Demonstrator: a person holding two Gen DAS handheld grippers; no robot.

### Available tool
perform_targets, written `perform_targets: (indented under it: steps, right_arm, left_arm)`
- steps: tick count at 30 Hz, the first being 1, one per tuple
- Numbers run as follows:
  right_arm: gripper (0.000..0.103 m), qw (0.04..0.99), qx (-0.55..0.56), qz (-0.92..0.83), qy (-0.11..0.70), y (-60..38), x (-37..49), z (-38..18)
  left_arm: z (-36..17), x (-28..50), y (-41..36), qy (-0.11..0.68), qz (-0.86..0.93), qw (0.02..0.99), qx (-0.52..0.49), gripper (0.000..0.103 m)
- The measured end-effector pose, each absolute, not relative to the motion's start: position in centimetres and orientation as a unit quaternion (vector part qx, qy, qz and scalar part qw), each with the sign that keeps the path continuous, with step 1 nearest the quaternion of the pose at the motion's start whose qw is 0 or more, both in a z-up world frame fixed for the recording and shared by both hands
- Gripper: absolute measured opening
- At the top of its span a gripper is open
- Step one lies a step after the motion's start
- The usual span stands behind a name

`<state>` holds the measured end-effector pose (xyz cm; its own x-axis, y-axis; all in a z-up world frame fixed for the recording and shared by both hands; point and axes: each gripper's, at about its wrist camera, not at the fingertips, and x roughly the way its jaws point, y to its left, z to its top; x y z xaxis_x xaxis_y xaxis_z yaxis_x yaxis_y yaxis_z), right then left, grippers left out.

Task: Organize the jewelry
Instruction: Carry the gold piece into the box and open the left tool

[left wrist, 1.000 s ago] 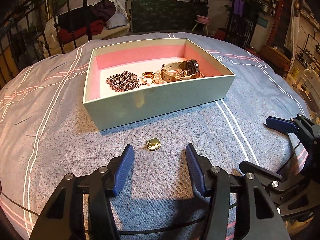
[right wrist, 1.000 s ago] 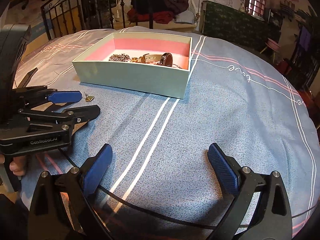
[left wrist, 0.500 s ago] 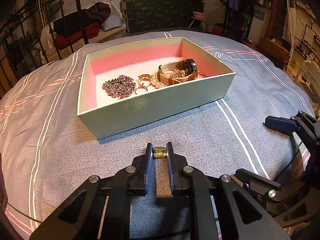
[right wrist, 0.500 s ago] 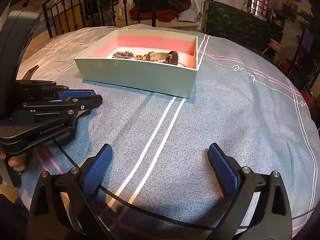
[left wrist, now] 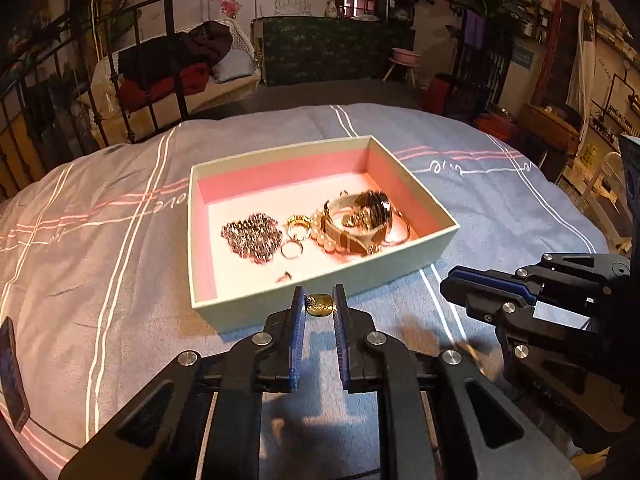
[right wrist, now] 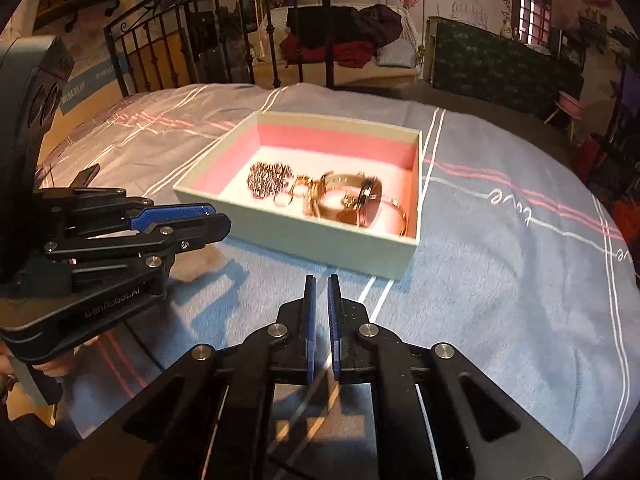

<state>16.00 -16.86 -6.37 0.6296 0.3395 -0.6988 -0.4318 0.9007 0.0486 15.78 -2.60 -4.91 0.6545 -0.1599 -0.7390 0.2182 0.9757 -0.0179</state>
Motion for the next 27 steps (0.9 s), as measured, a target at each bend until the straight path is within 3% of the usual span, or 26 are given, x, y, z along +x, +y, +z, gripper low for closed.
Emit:
perform_targets:
  steps: [9,27]
  right_arm:
    - [0.007,0.924,-0.044,0.174,0.339,-17.6,20.6,-3.1]
    - [0.007,0.917,-0.050,0.176,0.354,-17.0,22.2,-4.2]
  left_arm:
    - [-1.2,21.1,-2.7,0.366,-0.070,0.928,0.013,0.013]
    - [-3.1,23.6,-2.5,0.392,-0.048,0.919,0.013,0.013]
